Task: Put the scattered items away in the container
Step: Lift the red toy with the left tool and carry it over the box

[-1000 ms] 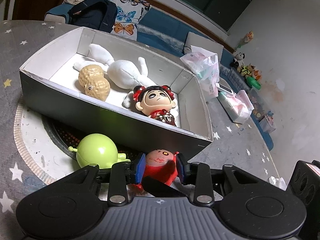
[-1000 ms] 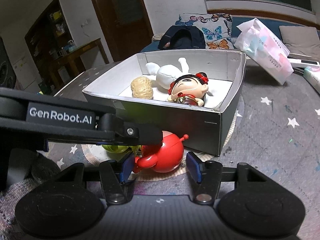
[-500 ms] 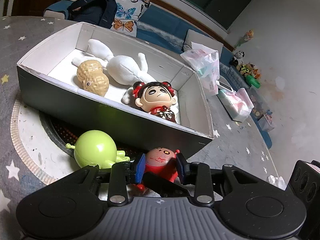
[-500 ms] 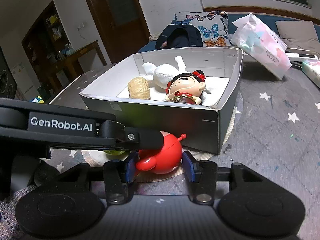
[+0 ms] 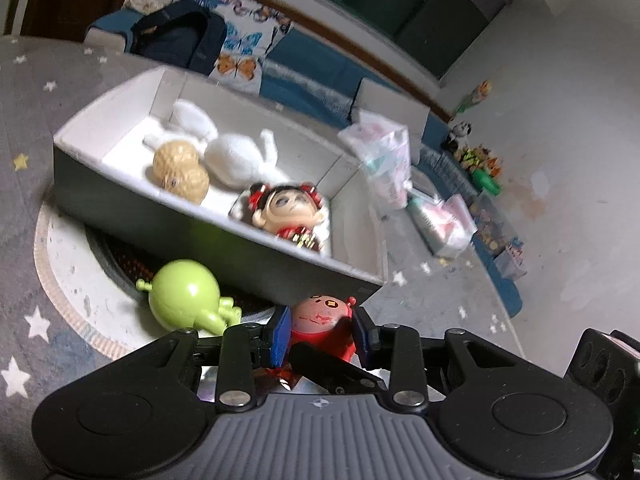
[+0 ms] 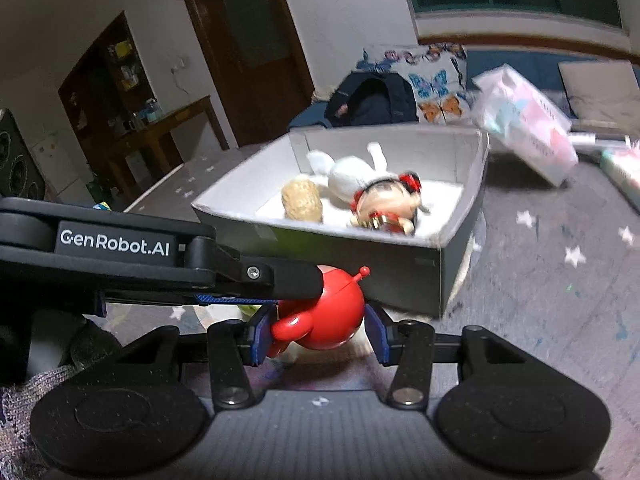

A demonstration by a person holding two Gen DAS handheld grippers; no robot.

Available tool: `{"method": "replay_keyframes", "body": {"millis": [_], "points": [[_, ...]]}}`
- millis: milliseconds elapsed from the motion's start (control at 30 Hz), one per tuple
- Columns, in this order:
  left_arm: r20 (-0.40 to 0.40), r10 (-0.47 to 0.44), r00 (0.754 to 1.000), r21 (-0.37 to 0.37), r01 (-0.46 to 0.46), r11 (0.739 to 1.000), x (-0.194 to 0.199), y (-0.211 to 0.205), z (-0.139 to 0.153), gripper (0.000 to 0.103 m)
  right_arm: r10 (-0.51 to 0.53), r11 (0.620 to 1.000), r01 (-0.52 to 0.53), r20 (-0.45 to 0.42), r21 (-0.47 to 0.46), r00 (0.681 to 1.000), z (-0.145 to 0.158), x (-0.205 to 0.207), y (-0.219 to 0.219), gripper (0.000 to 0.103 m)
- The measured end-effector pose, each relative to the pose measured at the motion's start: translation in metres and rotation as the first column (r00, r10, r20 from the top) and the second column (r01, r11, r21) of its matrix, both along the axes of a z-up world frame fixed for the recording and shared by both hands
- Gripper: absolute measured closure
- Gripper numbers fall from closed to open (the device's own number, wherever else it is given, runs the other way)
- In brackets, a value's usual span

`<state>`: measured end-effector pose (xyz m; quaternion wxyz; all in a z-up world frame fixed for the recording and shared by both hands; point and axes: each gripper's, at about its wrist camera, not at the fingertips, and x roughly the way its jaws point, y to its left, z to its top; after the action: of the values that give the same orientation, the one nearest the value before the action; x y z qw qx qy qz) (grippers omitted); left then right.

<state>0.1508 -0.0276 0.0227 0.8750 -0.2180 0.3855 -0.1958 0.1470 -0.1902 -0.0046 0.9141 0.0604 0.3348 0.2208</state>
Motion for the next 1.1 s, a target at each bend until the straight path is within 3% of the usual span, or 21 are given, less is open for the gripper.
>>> {"method": "replay_keyframes", "body": {"millis": [167, 433, 800, 1100], "points": [[0.068, 0.023, 0.997, -0.019, -0.021, 1.000, 0.002, 0.007, 0.022, 0.068, 0.015, 1.000, -0.015, 0.062, -0.006, 0.998, 0.024, 0.006, 0.005, 0.054], [0.088, 0.076, 0.993, -0.031, -0.074, 0.997, 0.040, 0.020, 0.036, 0.068, 0.074, 0.996, -0.070, 0.087, -0.049, 0.993, 0.042, 0.054, 0.021, 0.055], [0.032, 0.102, 0.994, -0.038, -0.101, 0.994, 0.099, 0.036, 0.016, 0.068, 0.141, 0.987, -0.139, 0.018, -0.085, 0.990, 0.031, 0.121, 0.035, 0.055], [-0.013, 0.099, 0.995, -0.023, -0.099, 0.995, 0.125, 0.040, -0.006, 0.068, 0.191, 0.966, -0.193, -0.031, -0.169, 0.981, 0.013, 0.146, 0.048, 0.055]]}}
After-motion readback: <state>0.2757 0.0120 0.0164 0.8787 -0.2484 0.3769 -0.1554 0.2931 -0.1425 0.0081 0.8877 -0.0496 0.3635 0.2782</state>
